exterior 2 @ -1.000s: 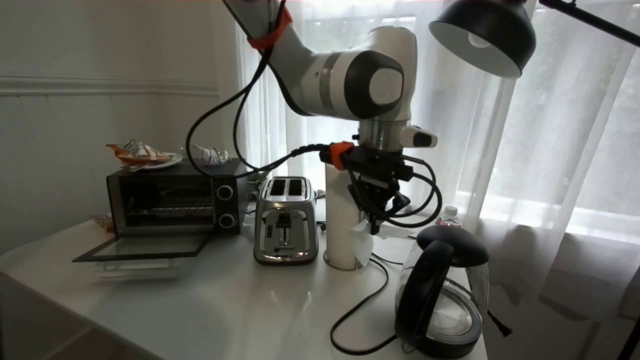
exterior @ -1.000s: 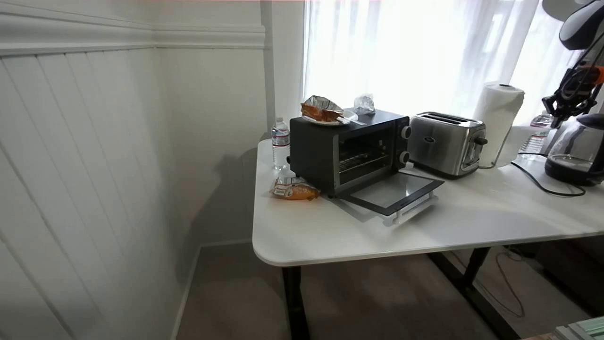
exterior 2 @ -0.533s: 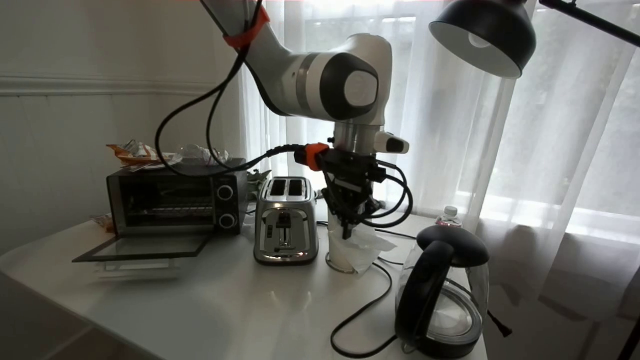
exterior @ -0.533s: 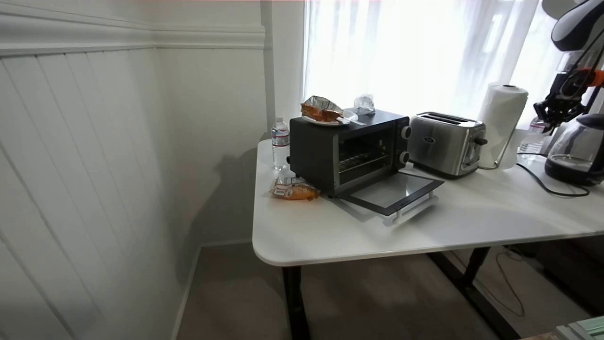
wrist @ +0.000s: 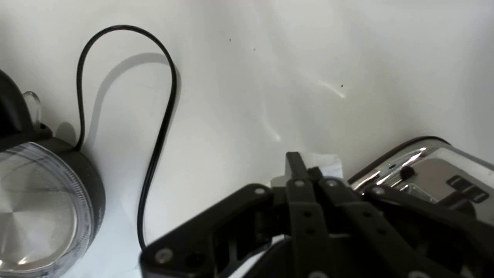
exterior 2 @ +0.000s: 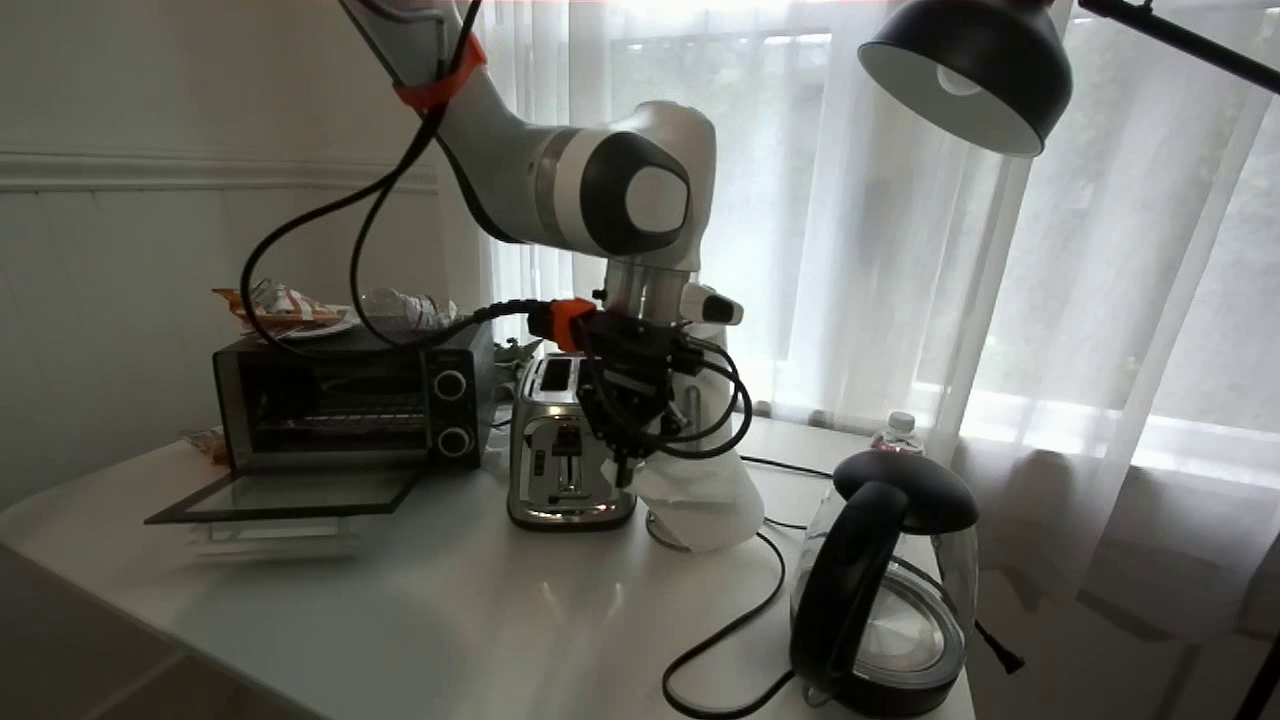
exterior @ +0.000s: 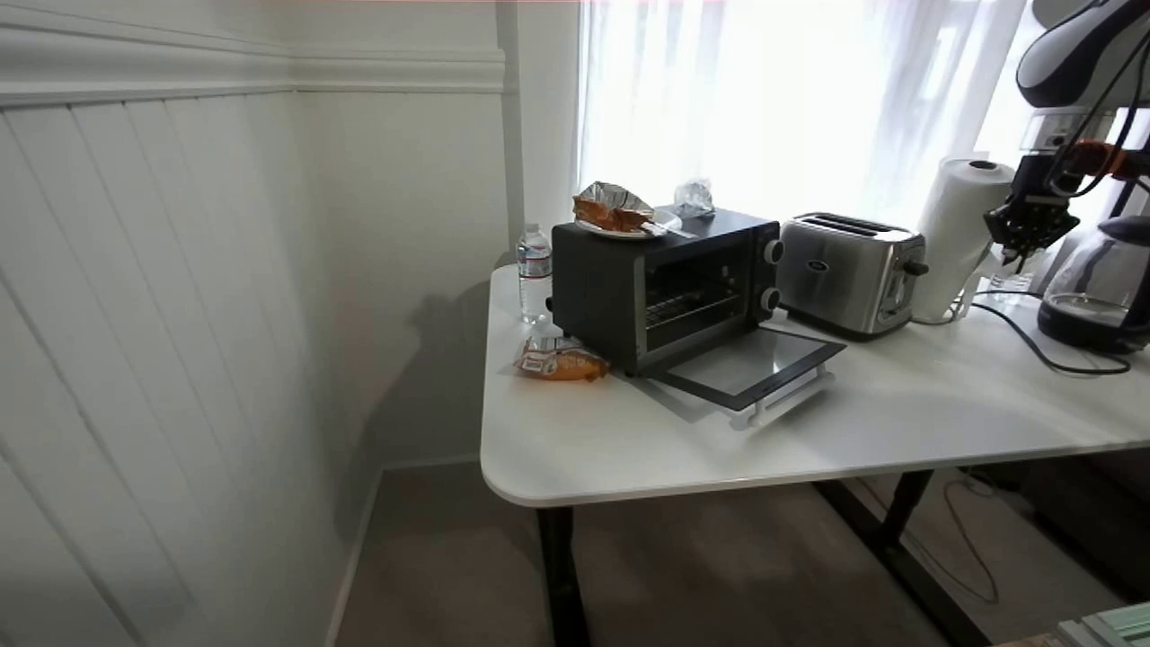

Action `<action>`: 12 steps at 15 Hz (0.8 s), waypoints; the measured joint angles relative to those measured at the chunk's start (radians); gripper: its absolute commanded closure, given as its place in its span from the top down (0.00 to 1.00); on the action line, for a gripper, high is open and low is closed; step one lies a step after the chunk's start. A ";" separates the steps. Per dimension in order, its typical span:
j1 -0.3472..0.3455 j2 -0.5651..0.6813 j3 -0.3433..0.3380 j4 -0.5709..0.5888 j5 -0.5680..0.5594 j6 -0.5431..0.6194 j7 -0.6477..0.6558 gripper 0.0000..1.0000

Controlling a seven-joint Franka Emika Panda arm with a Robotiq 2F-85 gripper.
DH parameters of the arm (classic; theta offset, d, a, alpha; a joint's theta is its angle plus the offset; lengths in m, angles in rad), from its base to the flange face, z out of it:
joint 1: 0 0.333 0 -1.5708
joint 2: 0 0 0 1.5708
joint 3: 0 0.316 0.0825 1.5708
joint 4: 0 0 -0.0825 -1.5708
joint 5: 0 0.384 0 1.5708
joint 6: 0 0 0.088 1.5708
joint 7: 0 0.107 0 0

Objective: Cut out the paper towel and put it on the cupboard

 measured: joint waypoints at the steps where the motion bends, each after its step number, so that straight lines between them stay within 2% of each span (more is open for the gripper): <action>1: 0.005 0.002 0.007 -0.003 0.000 0.000 -0.001 0.00; 12: 0.004 0.038 0.011 -0.003 0.020 0.042 -0.020 0.00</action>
